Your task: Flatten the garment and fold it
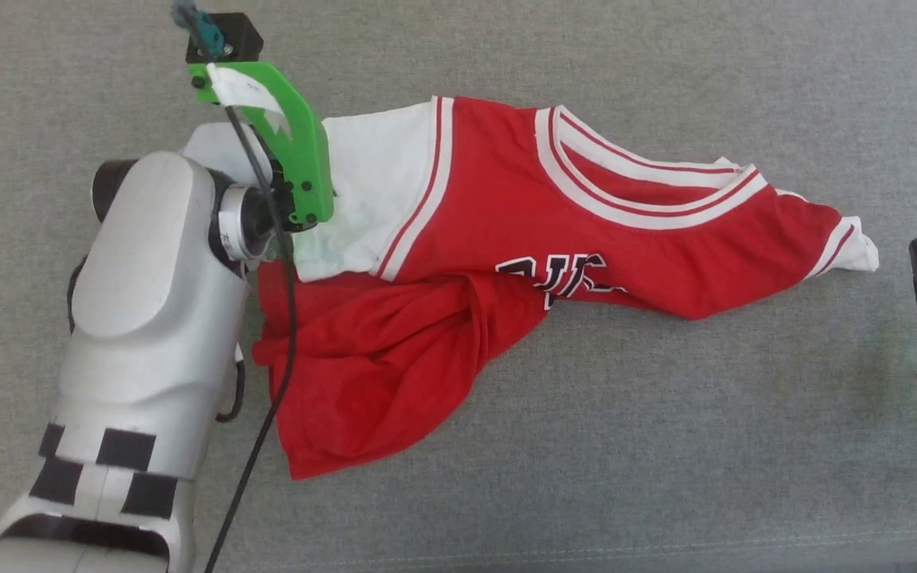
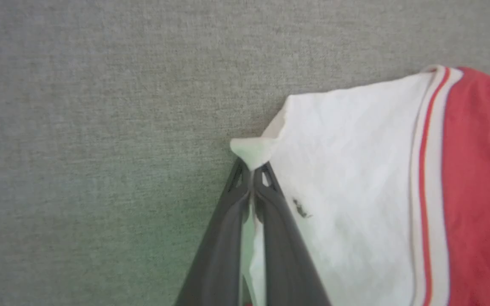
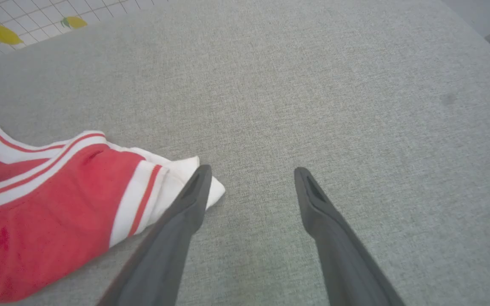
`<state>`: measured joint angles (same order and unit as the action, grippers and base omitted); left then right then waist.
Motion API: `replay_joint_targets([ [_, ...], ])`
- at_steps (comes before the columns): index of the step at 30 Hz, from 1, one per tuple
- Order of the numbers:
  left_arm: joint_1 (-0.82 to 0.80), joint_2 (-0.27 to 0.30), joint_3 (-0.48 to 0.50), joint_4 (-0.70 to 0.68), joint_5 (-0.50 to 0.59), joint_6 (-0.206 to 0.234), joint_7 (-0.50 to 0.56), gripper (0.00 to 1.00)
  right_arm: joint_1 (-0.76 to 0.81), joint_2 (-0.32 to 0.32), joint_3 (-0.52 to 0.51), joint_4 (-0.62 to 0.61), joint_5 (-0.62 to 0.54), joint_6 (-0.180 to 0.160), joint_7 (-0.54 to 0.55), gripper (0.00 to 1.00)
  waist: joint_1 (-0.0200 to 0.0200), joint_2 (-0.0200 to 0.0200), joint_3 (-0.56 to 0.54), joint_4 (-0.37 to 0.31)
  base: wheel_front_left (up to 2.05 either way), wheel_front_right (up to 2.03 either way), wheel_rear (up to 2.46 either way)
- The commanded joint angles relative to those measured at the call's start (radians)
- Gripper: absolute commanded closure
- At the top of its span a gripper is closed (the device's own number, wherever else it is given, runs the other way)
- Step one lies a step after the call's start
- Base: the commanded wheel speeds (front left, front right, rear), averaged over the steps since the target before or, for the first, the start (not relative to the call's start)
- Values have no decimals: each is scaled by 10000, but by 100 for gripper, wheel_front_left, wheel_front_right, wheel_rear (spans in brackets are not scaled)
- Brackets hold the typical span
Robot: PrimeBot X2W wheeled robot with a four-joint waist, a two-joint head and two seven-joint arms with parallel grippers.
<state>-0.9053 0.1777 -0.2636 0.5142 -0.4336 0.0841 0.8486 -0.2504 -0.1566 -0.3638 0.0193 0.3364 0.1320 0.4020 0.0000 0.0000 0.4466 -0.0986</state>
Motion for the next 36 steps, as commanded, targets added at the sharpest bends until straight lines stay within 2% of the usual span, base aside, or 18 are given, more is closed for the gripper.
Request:
replay_joint_targets([
  [1,262,-3,140,-220,-199,70,-183,100,-70,-242,123,-153,-134,-13,592,0,0,0,-96,46,0,0,0],
  [4,371,32,303,-801,-314,121,-411,100,-233,-666,470,-414,-187,-13,2042,0,0,0,-106,81,0,0,0],
  [5,447,54,333,-1183,-346,151,-453,100,-367,-969,779,-550,-258,-13,2973,0,0,0,-70,120,0,0,0],
  [9,539,76,407,-1957,-395,252,-537,100,-713,-1613,1540,-598,-458,-13,4291,0,0,0,113,189,0,0,0],
  [15,628,93,361,-2878,-362,414,-477,100,-1395,-2140,2566,-160,-699,-13,4907,0,0,0,470,352,0,0,0],
  [24,796,112,237,-3427,-367,464,-449,100,-1469,-2409,3681,736,-407,-13,5640,0,0,0,671,525,0,0,0],
  [25,816,122,235,-3449,-364,474,-458,100,-1449,-2431,3715,763,-346,-13,5741,81,0,0,668,525,0,0,0],
  [26,841,122,236,-3470,-375,484,-470,100,-1419,-2458,3728,777,-272,-13,5852,100,0,0,657,529,0,0,0],
  [31,989,116,237,-3462,-452,471,-578,100,-1320,-2588,3554,702,-70,-13,6108,100,0,0,470,486,0,0,0],
  [36,1126,56,337,-3353,-584,391,-1032,100,-1408,-2514,3085,480,-65,-13,5442,100,0,0,10,443,0,0,0],
])
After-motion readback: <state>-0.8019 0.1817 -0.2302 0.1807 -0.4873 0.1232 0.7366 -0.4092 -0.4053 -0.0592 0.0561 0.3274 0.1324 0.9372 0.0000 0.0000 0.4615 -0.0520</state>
